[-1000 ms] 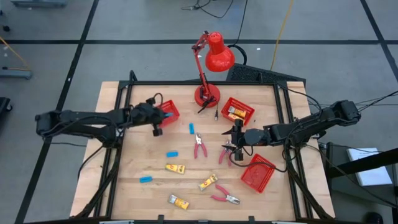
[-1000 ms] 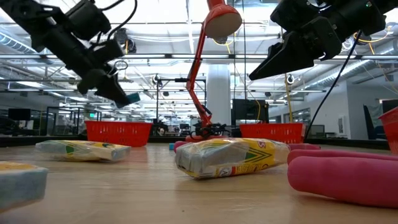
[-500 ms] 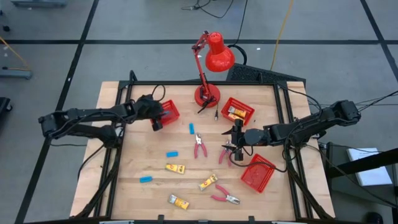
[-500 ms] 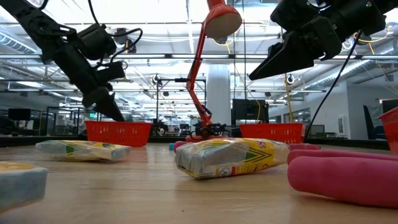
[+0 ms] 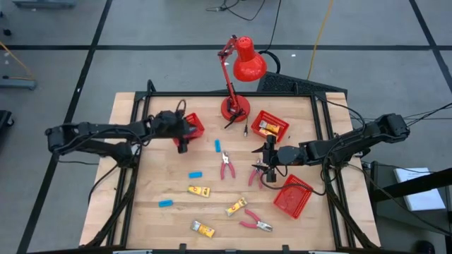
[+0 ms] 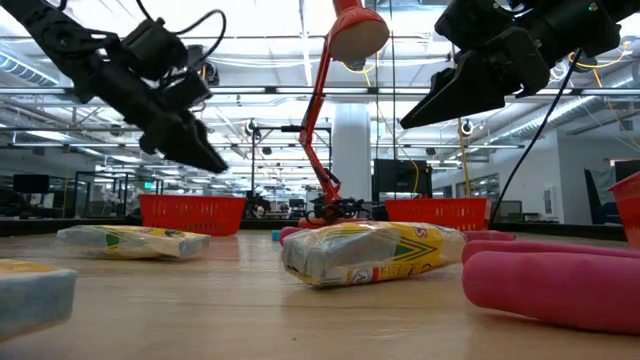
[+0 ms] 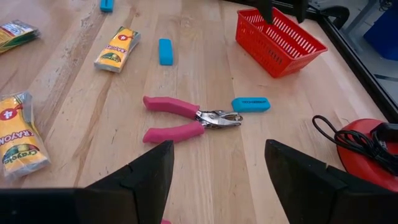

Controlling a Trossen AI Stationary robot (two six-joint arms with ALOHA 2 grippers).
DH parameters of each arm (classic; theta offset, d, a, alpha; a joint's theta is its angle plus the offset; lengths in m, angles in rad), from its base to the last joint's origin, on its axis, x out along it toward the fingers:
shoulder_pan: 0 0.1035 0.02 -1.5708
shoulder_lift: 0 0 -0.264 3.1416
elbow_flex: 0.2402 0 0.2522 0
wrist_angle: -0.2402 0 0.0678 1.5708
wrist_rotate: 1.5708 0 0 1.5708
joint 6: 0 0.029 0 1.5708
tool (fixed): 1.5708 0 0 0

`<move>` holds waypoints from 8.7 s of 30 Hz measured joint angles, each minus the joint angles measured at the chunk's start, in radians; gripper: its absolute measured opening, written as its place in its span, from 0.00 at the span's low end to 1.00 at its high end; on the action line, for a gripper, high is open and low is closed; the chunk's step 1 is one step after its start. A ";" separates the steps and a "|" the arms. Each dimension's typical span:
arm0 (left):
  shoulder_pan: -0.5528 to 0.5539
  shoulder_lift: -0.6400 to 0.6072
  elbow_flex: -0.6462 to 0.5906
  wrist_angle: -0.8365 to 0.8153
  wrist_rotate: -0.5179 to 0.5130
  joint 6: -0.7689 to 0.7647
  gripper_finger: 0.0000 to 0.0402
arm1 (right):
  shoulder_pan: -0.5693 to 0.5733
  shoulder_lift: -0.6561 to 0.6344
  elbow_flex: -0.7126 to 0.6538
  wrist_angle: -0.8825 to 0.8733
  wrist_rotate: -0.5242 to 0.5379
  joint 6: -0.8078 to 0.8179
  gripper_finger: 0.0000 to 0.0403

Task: Pick & Place School Supplies
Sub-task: Put the blue eraser into the left red bin

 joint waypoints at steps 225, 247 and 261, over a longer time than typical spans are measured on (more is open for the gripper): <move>-0.153 0.665 0.462 -0.174 -0.108 0.541 0.50 | -0.002 0.000 0.000 0.000 -0.005 -0.027 0.60; -0.119 0.836 0.692 -0.430 -0.012 0.343 0.24 | -0.002 0.000 0.000 0.000 -0.005 -0.016 0.60; -0.110 0.797 0.678 -0.375 0.010 0.162 0.00 | -0.002 0.000 0.000 0.000 -0.005 -0.018 0.60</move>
